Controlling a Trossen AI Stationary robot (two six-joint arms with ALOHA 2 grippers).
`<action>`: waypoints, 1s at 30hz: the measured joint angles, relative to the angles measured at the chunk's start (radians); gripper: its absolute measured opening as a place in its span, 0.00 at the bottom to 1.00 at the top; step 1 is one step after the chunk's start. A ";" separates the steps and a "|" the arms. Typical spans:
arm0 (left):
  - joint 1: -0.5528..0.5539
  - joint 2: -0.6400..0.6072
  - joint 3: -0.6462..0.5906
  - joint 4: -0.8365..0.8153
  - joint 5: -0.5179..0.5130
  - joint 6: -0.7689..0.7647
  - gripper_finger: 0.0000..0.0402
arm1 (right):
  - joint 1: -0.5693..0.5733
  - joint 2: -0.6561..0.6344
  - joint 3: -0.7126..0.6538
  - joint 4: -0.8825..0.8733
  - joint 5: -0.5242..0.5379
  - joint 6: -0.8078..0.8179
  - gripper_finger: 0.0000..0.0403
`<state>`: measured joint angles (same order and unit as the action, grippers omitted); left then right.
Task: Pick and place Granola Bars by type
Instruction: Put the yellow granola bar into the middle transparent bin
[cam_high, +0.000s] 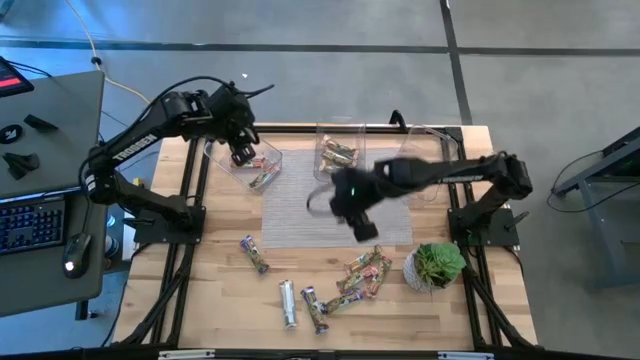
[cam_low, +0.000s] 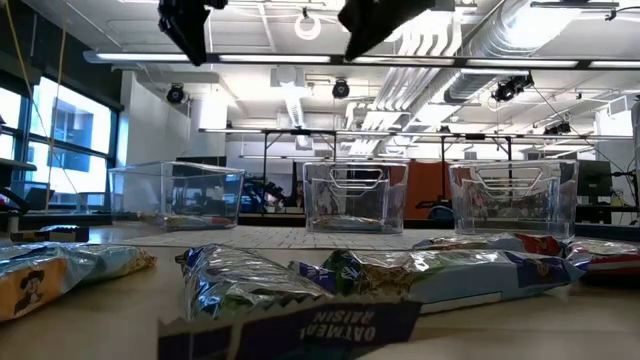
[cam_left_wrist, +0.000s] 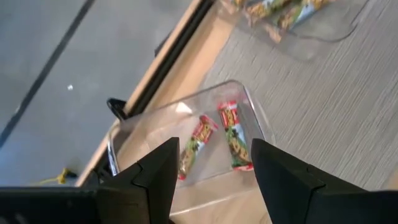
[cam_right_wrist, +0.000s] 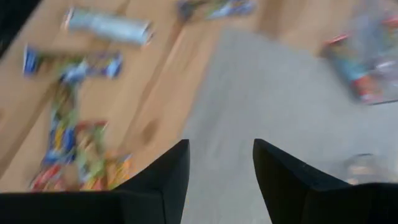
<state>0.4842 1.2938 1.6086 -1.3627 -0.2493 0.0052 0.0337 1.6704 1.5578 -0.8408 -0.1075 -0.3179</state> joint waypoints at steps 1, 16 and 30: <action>0.000 0.000 -0.015 0.004 0.000 -0.004 0.48 | 0.029 0.014 0.000 -0.028 0.021 0.004 0.40; 0.000 0.000 -0.215 0.097 0.065 -0.012 0.48 | 0.211 0.305 -0.002 -0.265 0.069 0.318 0.40; 0.000 0.000 -0.221 0.141 0.066 -0.013 0.48 | 0.240 0.437 -0.002 -0.257 0.029 0.344 0.40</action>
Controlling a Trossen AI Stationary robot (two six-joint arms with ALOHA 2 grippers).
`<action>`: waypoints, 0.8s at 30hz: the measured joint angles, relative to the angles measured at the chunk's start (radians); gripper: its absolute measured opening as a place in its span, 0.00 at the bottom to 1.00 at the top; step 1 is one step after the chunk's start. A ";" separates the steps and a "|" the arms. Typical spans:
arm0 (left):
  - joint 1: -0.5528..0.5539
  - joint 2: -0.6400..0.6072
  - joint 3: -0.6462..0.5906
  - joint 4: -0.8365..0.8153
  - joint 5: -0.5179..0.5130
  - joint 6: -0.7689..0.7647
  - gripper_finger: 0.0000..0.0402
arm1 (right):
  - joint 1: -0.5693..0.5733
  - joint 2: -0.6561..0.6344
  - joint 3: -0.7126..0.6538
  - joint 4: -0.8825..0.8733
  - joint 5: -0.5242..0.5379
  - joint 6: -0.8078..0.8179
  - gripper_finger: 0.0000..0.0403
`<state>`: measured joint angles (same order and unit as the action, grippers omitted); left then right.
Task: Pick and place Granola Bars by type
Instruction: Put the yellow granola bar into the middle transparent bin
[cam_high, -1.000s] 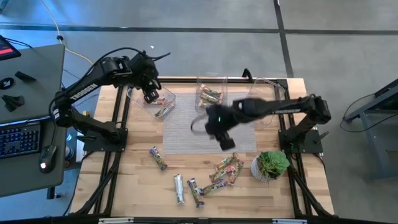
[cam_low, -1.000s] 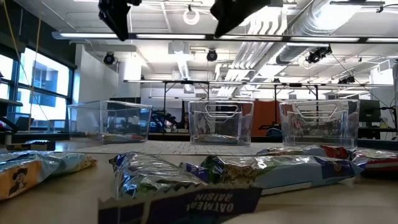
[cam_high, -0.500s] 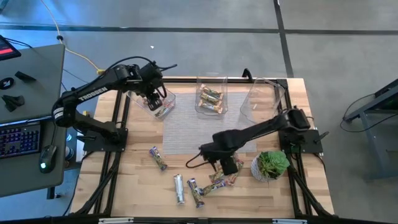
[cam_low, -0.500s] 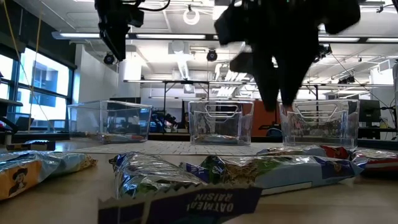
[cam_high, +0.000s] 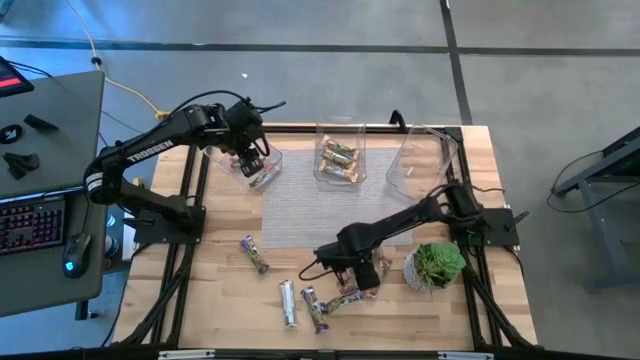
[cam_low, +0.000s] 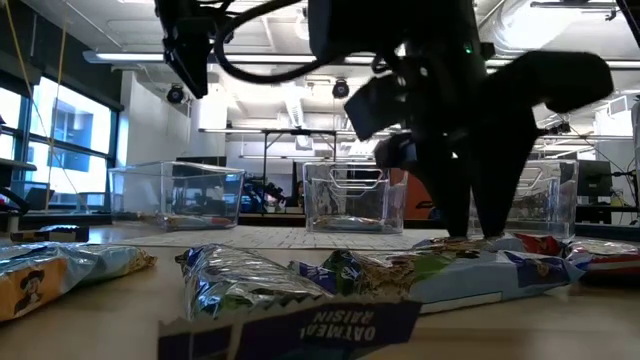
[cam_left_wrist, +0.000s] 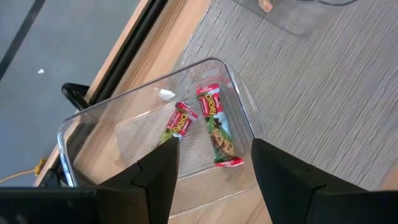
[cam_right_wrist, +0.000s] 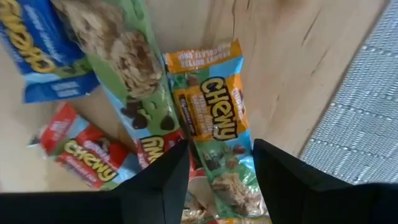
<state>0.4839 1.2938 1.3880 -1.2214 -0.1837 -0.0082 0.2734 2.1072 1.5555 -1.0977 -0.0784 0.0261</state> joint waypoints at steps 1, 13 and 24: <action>0.000 0.000 0.000 0.000 0.000 0.000 0.48 | 0.004 0.005 0.000 0.000 0.004 0.000 0.40; 0.000 0.000 0.000 0.000 0.001 0.003 0.48 | 0.015 0.060 0.004 0.039 0.038 -0.008 0.39; 0.000 0.000 0.000 0.000 0.014 0.002 0.48 | 0.007 0.012 -0.002 0.058 0.072 -0.086 0.21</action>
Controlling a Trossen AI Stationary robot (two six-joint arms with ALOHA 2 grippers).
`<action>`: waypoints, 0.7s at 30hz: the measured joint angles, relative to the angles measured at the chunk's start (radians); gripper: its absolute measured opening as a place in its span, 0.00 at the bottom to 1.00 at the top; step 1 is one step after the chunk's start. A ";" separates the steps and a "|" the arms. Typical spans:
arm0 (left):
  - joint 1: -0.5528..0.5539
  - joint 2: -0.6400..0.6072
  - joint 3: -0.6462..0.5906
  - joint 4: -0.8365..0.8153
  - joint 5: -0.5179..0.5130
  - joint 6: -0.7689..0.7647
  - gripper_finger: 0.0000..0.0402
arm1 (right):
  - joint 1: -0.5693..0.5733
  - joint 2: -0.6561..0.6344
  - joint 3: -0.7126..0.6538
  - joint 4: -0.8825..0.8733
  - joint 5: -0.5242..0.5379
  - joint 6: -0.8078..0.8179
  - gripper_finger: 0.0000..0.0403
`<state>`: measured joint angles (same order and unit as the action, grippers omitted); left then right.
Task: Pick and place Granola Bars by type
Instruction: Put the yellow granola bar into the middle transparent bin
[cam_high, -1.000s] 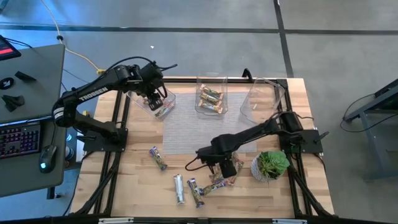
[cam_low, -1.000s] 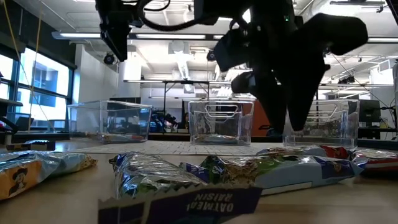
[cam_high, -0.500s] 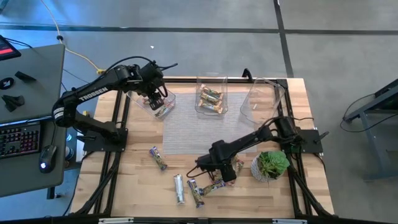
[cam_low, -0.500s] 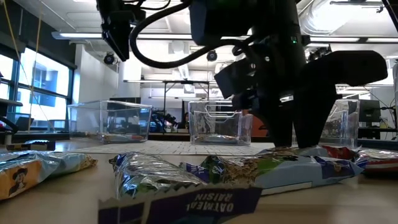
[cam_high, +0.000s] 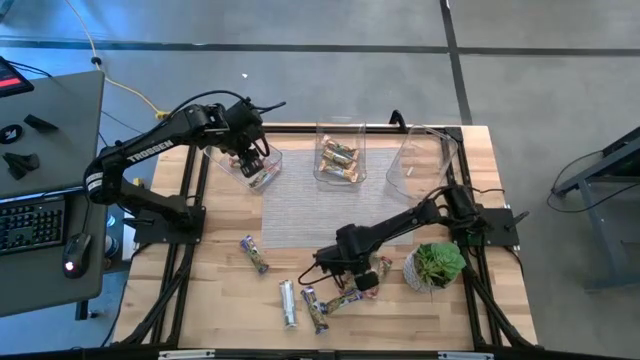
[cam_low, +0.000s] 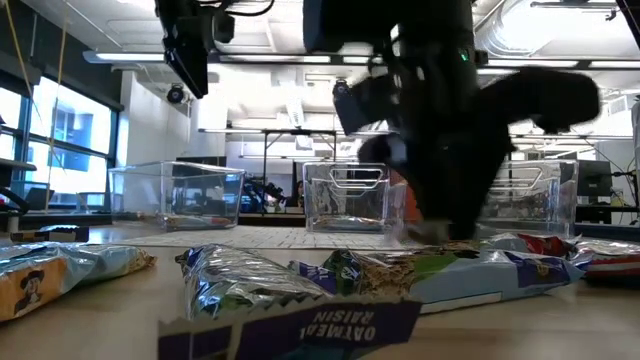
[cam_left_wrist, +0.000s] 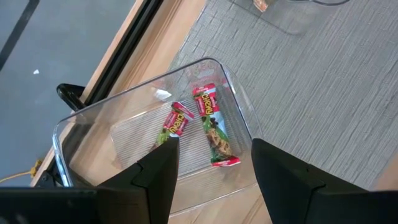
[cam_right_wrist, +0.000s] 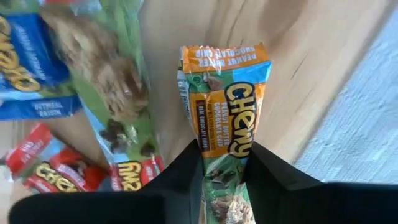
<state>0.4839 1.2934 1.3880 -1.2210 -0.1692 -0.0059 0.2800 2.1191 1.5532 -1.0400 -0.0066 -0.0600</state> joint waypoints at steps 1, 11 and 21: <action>0.000 0.000 0.000 0.000 0.000 0.000 0.48 | -0.004 -0.014 0.001 0.001 0.020 -0.020 0.20; 0.000 0.000 0.000 0.000 -0.001 0.000 0.48 | -0.117 -0.171 0.002 0.036 0.407 -0.258 0.24; 0.000 0.000 0.000 0.002 -0.006 0.000 0.48 | -0.438 -0.233 0.003 0.365 0.371 -0.384 0.23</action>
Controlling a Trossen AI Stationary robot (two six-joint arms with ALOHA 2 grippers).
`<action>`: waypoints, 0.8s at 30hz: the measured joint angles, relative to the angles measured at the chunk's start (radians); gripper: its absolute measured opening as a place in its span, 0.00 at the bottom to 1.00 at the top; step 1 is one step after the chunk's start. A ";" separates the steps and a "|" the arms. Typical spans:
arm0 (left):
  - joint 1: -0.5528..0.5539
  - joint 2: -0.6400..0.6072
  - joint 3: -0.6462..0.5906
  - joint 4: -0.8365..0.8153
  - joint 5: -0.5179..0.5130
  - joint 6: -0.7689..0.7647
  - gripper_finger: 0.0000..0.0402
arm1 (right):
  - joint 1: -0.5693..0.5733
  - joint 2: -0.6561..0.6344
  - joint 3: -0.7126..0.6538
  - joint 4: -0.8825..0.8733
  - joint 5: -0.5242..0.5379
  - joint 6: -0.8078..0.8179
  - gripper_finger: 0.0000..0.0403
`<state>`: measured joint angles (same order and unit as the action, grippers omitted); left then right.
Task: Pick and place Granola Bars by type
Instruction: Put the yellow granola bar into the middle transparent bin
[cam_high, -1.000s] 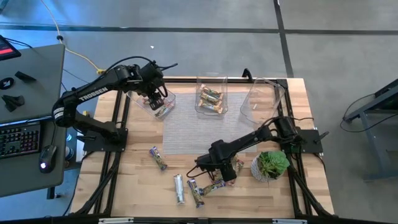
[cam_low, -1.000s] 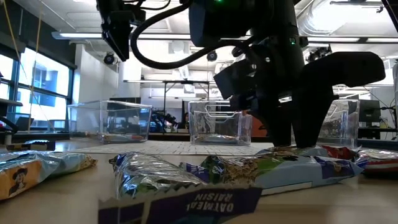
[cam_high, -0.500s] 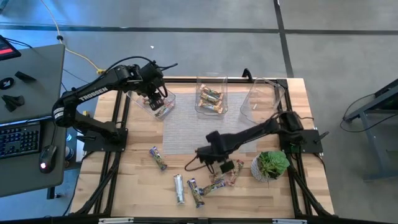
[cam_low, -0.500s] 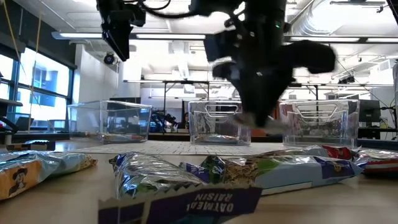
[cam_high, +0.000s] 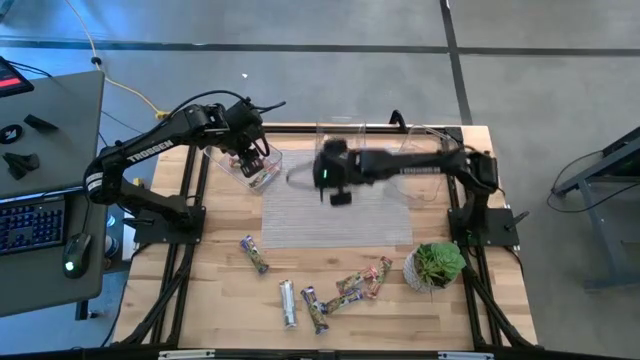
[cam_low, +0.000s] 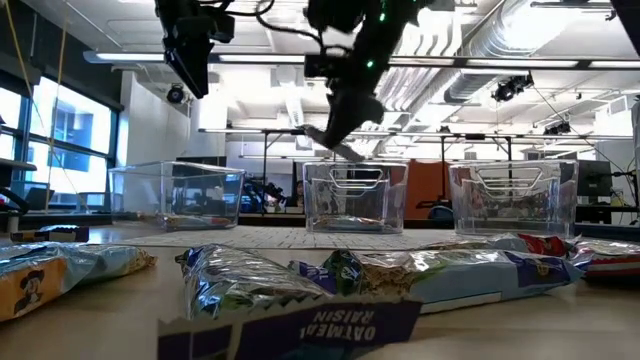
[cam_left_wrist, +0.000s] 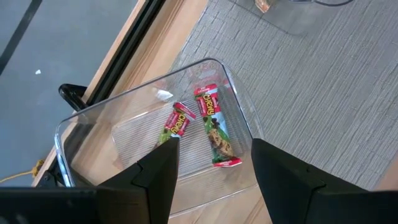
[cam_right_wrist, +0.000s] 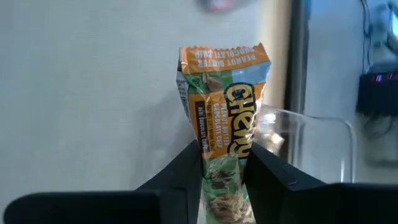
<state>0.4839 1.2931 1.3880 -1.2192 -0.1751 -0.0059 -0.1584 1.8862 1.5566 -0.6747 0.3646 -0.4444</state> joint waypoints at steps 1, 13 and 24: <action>0.000 0.000 0.000 0.001 0.000 0.000 0.48 | -0.034 0.000 0.000 0.027 -0.025 0.012 0.23; 0.000 0.000 0.000 0.000 -0.001 0.025 0.48 | -0.276 0.069 -0.001 -0.011 -0.463 0.180 0.23; 0.000 0.000 0.000 -0.001 0.002 0.027 0.48 | -0.231 0.148 -0.002 -0.024 -0.418 0.207 0.28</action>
<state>0.4839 1.2930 1.3880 -1.2198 -0.1730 0.0212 -0.3893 2.0342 1.5551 -0.6987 -0.0533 -0.2379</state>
